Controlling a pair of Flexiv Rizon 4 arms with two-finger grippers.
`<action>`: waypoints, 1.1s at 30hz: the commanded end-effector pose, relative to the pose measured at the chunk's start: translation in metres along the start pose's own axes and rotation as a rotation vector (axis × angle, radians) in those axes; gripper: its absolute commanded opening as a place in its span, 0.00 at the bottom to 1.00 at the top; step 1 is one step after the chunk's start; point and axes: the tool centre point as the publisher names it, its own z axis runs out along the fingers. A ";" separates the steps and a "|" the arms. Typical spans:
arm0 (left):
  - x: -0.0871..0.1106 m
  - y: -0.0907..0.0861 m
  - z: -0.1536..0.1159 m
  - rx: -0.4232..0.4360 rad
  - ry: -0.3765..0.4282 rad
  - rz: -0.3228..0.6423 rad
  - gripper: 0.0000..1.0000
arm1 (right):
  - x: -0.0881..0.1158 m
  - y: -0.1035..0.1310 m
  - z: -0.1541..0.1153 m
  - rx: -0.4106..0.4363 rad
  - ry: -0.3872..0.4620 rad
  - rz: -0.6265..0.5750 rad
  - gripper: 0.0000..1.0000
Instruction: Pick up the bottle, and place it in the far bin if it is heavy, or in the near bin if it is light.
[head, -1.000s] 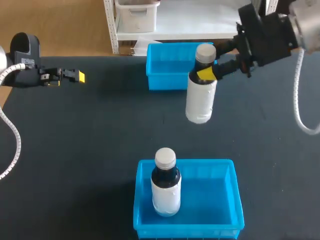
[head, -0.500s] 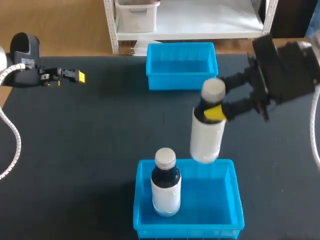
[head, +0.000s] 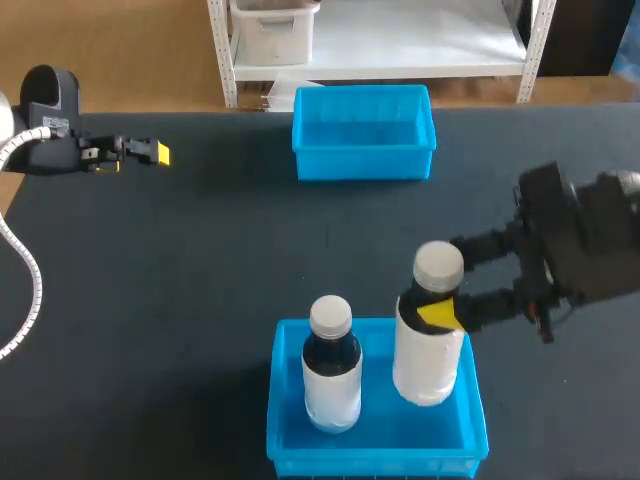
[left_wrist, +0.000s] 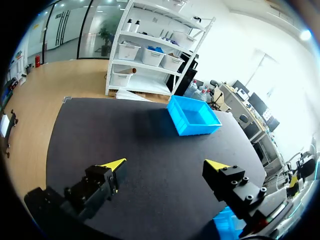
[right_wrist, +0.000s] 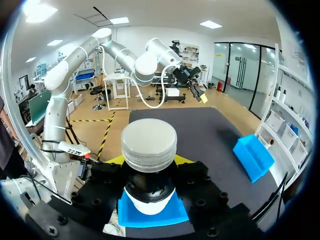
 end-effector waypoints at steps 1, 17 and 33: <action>0.000 0.000 0.000 0.000 0.000 0.000 1.00 | 0.011 0.002 0.007 0.043 -0.006 0.008 0.00; 0.000 0.000 0.000 0.000 0.000 0.000 1.00 | 0.038 -0.011 0.036 0.018 -0.004 0.008 0.00; 0.000 0.000 0.000 0.000 0.000 0.000 1.00 | 0.053 -0.021 0.043 0.011 -0.016 -0.003 0.00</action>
